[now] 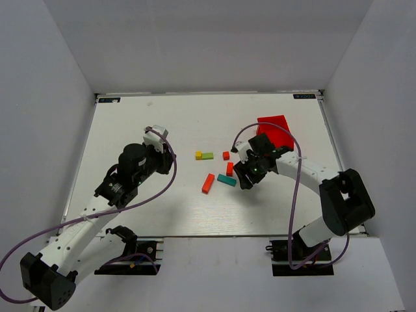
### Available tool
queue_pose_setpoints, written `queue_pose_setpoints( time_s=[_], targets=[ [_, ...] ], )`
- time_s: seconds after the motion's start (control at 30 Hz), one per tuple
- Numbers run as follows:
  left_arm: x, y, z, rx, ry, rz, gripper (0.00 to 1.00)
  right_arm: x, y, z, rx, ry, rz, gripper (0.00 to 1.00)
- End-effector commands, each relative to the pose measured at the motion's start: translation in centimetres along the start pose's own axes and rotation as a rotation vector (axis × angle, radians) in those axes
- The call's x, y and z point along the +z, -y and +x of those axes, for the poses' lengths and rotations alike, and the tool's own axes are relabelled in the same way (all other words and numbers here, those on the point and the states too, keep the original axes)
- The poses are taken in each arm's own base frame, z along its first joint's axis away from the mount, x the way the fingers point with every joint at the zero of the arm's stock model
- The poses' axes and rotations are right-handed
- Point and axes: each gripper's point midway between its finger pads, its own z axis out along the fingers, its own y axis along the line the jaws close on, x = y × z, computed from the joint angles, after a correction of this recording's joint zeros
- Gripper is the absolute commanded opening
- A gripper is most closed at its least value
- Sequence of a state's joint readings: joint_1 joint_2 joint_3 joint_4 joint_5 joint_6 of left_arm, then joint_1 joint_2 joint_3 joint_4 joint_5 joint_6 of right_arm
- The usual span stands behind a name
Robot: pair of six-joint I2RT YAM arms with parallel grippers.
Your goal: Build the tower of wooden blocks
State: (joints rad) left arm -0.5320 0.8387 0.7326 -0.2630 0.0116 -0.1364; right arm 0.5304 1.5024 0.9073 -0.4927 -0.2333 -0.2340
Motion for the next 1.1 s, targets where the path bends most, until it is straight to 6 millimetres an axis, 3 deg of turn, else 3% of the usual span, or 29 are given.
queue_pose_setpoints(
  time_s=[0.0,0.47,0.67,0.7,0.8,1.07],
  targets=[
    [-0.2,0.1,0.1,-0.007,-0.005,0.008,0.32,0.0,0.1,-2.1,0.007,0.056,0.018,0.63],
    [-0.2,0.4,0.2,-0.007,-0.008,0.028,0.32,1.8,0.8,-1.6,0.02,0.01,0.073,0.61],
    [-0.2,0.4,0.2,-0.007,-0.008,0.028,0.32,1.7,0.6,-1.5,0.009,0.007,0.085,0.42],
    [-0.2,0.4,0.2,-0.007,-0.008,0.028,0.32,1.6,0.7,-1.6,0.013,0.008,0.088,0.33],
    [-0.2,0.6,0.2,-0.007,-0.009,0.037,0.32,1.4,0.9,-1.6,0.002,0.003,0.096,0.2],
    [-0.2,0.6,0.2,-0.007,-0.009,0.037,0.32,-2.4,1.5,-5.5,-0.135,0.121,0.162,0.11]
  ],
)
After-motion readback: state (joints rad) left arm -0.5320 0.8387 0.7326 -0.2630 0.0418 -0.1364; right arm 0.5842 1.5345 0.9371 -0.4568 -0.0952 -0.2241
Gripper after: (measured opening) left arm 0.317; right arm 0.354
